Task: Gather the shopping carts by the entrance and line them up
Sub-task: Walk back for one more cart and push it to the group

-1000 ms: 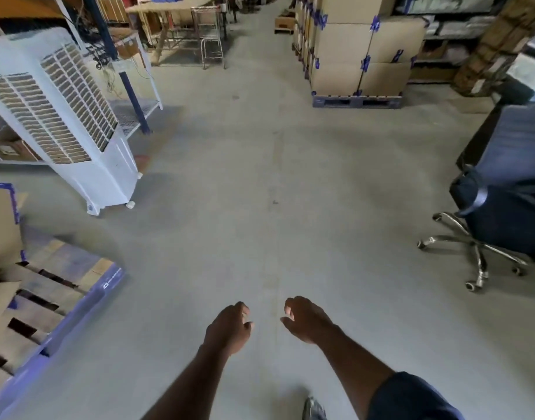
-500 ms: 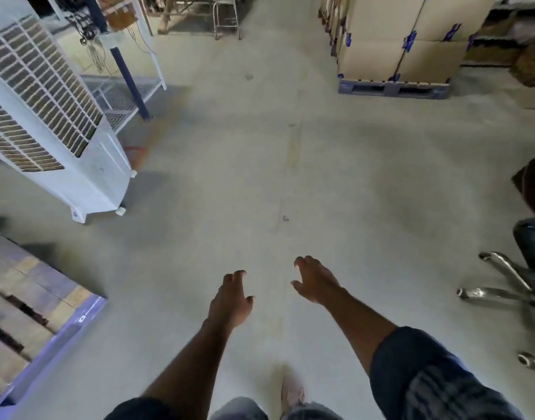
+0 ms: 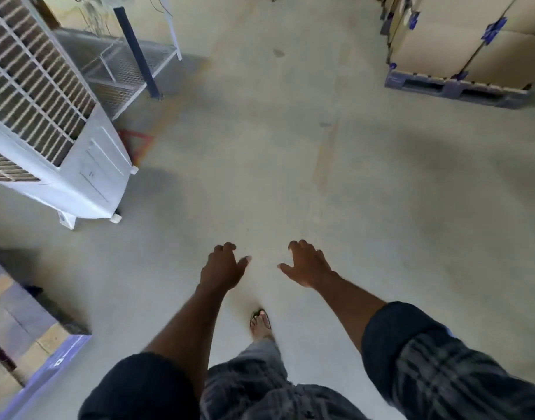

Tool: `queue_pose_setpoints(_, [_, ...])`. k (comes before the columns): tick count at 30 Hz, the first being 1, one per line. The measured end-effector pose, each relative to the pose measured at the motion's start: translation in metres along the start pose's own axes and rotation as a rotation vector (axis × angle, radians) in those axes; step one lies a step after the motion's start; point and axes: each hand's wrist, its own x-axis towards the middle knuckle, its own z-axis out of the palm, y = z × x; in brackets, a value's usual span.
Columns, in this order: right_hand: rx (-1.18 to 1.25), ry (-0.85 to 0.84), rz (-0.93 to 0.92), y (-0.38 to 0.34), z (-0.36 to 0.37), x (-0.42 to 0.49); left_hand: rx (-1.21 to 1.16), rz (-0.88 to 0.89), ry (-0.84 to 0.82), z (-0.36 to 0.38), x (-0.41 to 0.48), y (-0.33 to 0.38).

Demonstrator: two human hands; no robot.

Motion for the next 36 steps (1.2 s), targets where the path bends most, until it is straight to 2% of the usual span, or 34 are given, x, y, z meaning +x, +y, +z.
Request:
queue_pose_setpoints(5, [0.138, 0.07, 0.062, 0.007, -0.063, 0.109, 0.045, 0.063, -0.007, -0.07, 0.14, 0.072])
queue_pose_setpoints(8, [0.161, 0.052, 0.116, 0.026, -0.1, 0.178, 0.085, 0.131, -0.013, -0.106, 0.224, 0.121])
queue_pose_setpoints(12, [0.213, 0.068, 0.206, 0.051, -0.148, 0.297, 0.183, 0.193, -0.036, -0.136, 0.349, 0.174])
queue_pose_setpoints(15, [0.216, 0.078, 0.199, 0.065, -0.183, 0.398, 0.165, 0.181, -0.064, -0.148, 0.441, 0.202])
queue_pose_setpoints(20, [0.277, 0.041, 0.186, 0.079, -0.269, 0.556, 0.023, 0.119, 0.024, -0.186, 0.583, 0.226])
queue_pose_setpoints(24, [0.289, 0.06, 0.09, 0.085, -0.346, 0.679, -0.131, 0.142, 0.115, -0.238, 0.694, 0.252])
queue_pose_setpoints(29, [0.278, 0.12, 0.013, 0.079, -0.422, 0.845, -0.162, 0.118, 0.115, -0.284, 0.84, 0.273])
queue_pose_setpoints(36, [0.292, 0.131, 0.045, 0.065, -0.491, 1.089, -0.175, 0.105, 0.109, -0.355, 1.085, 0.301])
